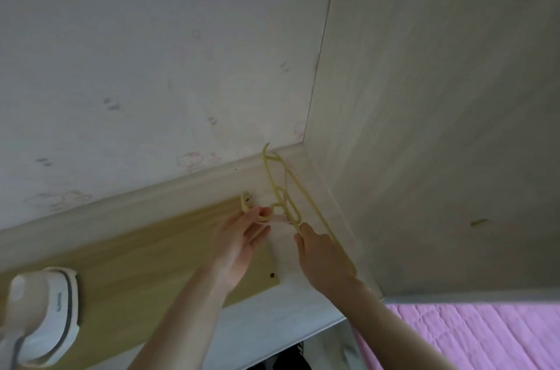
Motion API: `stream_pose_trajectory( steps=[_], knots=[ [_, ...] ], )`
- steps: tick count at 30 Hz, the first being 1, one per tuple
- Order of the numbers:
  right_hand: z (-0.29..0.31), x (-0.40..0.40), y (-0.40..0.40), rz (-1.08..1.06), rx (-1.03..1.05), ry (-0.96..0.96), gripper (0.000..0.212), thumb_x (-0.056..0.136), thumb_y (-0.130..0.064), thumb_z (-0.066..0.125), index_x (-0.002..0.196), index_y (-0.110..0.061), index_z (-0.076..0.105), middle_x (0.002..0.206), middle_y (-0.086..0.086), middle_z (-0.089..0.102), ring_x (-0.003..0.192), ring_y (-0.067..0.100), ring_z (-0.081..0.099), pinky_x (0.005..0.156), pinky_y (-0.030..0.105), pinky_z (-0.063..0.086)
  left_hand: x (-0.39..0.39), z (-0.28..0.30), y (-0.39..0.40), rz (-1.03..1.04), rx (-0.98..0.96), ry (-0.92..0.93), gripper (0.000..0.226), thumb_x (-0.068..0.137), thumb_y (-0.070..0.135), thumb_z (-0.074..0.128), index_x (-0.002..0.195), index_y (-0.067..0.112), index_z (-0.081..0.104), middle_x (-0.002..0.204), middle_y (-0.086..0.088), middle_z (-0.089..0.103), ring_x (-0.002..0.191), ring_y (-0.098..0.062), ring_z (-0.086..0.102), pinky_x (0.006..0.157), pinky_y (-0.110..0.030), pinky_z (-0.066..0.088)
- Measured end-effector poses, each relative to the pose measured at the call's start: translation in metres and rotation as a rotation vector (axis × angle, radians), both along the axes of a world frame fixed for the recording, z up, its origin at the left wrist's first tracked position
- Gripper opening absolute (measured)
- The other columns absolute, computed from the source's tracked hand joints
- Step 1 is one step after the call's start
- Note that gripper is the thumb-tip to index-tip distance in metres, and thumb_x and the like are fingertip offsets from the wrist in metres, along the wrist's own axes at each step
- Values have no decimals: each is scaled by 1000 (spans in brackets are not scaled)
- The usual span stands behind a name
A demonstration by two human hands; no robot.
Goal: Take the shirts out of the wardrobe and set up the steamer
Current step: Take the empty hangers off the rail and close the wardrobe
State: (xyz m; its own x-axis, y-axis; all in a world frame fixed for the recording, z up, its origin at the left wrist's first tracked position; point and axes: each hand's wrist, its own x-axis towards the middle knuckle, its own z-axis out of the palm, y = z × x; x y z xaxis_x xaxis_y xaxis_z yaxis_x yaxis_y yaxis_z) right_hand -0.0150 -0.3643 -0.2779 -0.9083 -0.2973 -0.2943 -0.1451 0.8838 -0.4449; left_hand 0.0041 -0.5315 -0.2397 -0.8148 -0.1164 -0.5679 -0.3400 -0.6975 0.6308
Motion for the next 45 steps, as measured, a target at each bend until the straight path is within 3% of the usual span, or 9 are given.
stream_pose_trajectory(
  steps=[9, 15, 20, 28, 32, 34, 36, 38, 45],
  knots=[
    [-38, -21, -13, 16, 159, 13, 30, 104, -25, 27, 127, -12, 41, 108, 13, 65, 97, 32, 64, 72, 36, 47, -23, -52, -11, 78, 73, -137, 15, 94, 0, 50, 87, -1, 63, 76, -9, 72, 70, -16, 71, 71, -28, 59],
    [-54, -30, -13, 92, 143, -31, 37, 104, -34, 29, 119, -10, 52, 112, 10, 60, 103, 26, 60, 79, 34, 47, -22, -69, -13, 117, 44, -223, 17, 91, -11, 48, 82, -3, 60, 72, -12, 68, 61, -16, 69, 65, -28, 60],
    [-60, -36, -13, 95, 196, -66, 26, 103, -19, 36, 117, -8, 54, 116, 10, 57, 104, 27, 60, 80, 34, 48, -21, -81, -11, 135, 17, -290, 19, 90, -15, 47, 83, -1, 57, 81, -13, 59, 76, -21, 61, 62, -26, 59],
    [-61, -19, -15, 41, 297, 66, 31, 101, -25, 34, 114, -13, 59, 113, 6, 58, 102, 25, 57, 80, 35, 42, -23, -98, -12, 180, 39, -341, 19, 90, -16, 45, 84, -3, 57, 81, -17, 58, 81, -28, 61, 63, -33, 60],
    [-65, -5, -22, -26, 332, 34, 29, 99, -23, 36, 111, -12, 60, 110, 6, 58, 100, 25, 57, 78, 35, 43, -24, -102, -12, 166, -7, -365, 20, 91, -15, 45, 81, -2, 57, 75, -16, 62, 72, -26, 65, 57, -30, 60],
    [-70, -3, -24, -21, 352, 41, 20, 94, -19, 49, 105, -10, 63, 103, 7, 61, 93, 26, 61, 71, 35, 47, -23, -105, -11, 128, -96, -367, 23, 89, -17, 46, 78, -1, 57, 75, -15, 61, 72, -24, 62, 57, -26, 58],
    [-71, -4, -26, -3, 333, 61, 14, 72, -17, 77, 80, -9, 68, 77, 6, 63, 66, 23, 63, 48, 31, 47, -24, -108, -11, 72, -209, -386, 20, 87, -17, 50, 78, -1, 58, 77, -15, 62, 73, -23, 61, 56, -23, 57],
    [-81, -7, -26, 23, 329, 85, 27, 46, -11, 89, 61, -7, 67, 58, 5, 58, 46, 20, 57, 32, 26, 40, -26, -112, -13, 21, -292, -411, 16, 86, -14, 55, 82, 1, 61, 81, -15, 63, 73, -22, 62, 56, -21, 58],
    [-93, -8, -24, 77, 365, 151, 28, 50, -10, 86, 65, -11, 63, 61, 5, 56, 44, 21, 53, 39, 28, 42, -34, -138, -23, -23, -479, -531, 14, 86, -8, 58, 93, 3, 54, 82, -14, 59, 63, -21, 62, 72, -35, 57]
  ],
)
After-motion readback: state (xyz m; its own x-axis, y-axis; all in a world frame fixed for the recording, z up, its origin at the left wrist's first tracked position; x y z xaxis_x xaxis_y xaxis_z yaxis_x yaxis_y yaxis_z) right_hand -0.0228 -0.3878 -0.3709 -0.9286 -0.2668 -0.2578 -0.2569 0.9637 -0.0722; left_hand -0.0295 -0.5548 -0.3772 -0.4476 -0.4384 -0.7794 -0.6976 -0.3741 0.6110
